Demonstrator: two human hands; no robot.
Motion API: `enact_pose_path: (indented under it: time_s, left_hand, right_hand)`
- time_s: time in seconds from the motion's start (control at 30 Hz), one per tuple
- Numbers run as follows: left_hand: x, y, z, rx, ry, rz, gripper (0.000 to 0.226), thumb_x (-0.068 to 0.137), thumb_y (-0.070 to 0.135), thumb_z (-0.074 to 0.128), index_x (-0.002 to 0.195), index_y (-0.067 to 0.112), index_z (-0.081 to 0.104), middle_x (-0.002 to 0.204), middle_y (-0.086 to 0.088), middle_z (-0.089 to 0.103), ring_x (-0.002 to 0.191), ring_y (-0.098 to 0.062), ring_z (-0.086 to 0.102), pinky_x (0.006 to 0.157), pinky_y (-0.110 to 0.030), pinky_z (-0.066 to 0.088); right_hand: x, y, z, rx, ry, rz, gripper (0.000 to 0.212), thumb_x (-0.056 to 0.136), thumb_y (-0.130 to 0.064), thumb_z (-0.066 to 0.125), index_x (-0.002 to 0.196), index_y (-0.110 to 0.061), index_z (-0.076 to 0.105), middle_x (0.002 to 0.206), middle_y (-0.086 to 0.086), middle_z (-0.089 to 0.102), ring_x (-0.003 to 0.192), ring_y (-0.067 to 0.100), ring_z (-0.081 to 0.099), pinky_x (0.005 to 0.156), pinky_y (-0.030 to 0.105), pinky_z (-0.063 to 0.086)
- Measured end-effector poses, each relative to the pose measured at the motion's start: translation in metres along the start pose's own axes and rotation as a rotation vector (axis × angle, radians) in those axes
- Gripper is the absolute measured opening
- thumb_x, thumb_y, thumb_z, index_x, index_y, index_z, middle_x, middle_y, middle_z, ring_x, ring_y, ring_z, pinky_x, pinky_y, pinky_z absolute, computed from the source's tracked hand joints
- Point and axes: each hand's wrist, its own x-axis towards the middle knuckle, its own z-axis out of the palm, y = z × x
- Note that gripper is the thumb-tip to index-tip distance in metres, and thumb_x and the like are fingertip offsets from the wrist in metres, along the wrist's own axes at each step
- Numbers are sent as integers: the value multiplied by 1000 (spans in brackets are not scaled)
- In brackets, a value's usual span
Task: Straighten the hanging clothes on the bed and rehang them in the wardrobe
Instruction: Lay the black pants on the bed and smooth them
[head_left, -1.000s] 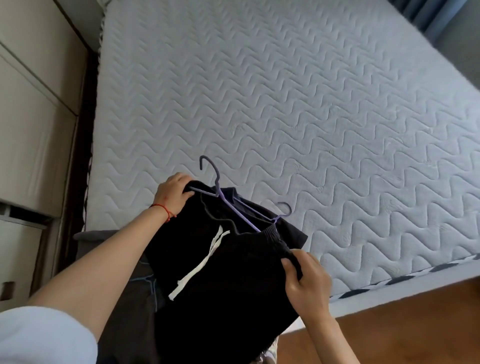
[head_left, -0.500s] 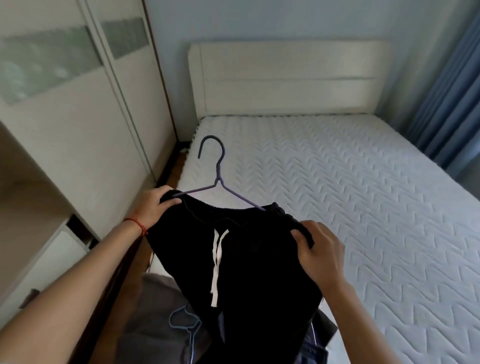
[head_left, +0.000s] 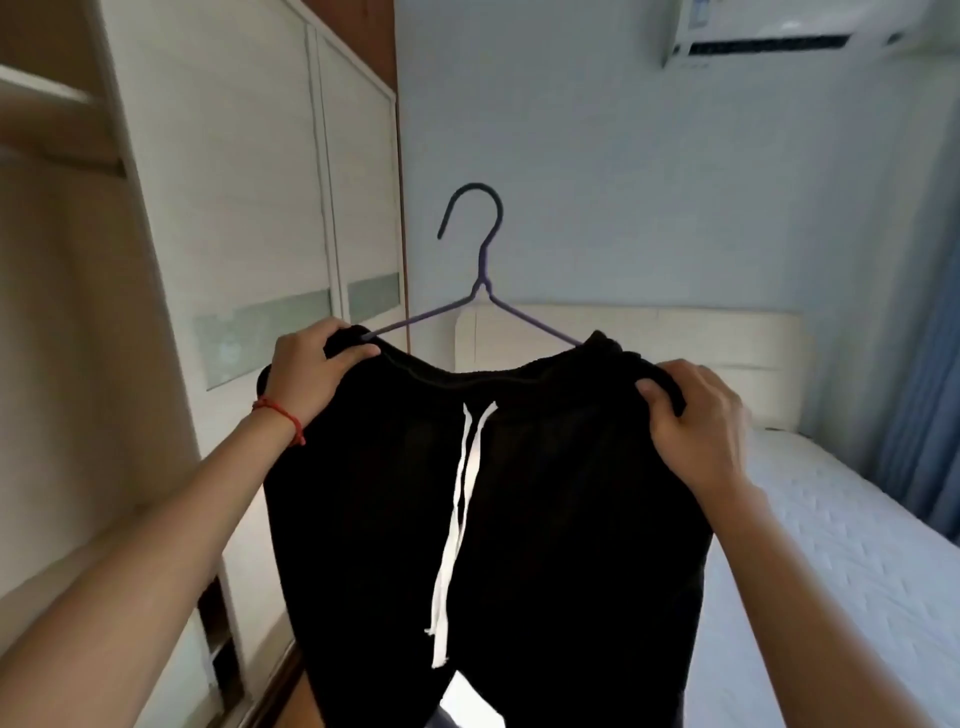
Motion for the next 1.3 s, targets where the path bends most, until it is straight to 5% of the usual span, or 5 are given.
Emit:
enact_pose_path:
  time_s: [0.17, 0.4, 0.57, 1.1, 1.3]
  left_hand:
    - [39, 50, -14, -49, 110, 89, 33, 77, 35, 69, 99, 10, 68, 97, -11, 71, 86, -14, 58, 73, -10, 34]
    - [94, 131, -21, -130, 190, 309, 42, 77, 42, 68, 101, 8, 67, 99, -16, 70, 96, -29, 63, 87, -34, 47]
    - [100, 180, 9, -187, 155, 415, 45, 77, 46, 66, 100, 8, 67, 97, -16, 70, 93, -32, 63, 83, -39, 48]
    - [-17, 377, 126, -534, -41, 431, 44, 76, 49, 65, 99, 13, 67, 96, -13, 72, 94, -31, 64, 80, -31, 43]
    - [-94, 471, 162, -590, -96, 409, 43, 75, 50, 65, 97, 13, 67, 93, -12, 72, 92, -31, 63, 80, -32, 41]
  right_hand:
    - [56, -16, -38, -63, 140, -72, 18, 86, -24, 55, 89, -9, 64, 85, 11, 67, 83, 32, 60, 67, 33, 41]
    - [93, -16, -100, -168, 288, -51, 19, 87, -28, 50, 88, -12, 61, 84, 6, 65, 73, 19, 53, 67, 28, 33]
    - [83, -3, -150, -283, 373, 16, 21, 85, -28, 49, 86, -11, 61, 85, 8, 65, 81, 29, 59, 69, 32, 39]
    - [-1, 39, -391, -576, 403, 139, 36, 85, -29, 35, 109, -16, 58, 108, 4, 65, 97, 24, 56, 77, 28, 32]
    - [-34, 76, -502, -723, 327, 206, 30, 89, -47, 51, 106, -24, 58, 107, -1, 65, 98, 22, 59, 79, 28, 35]
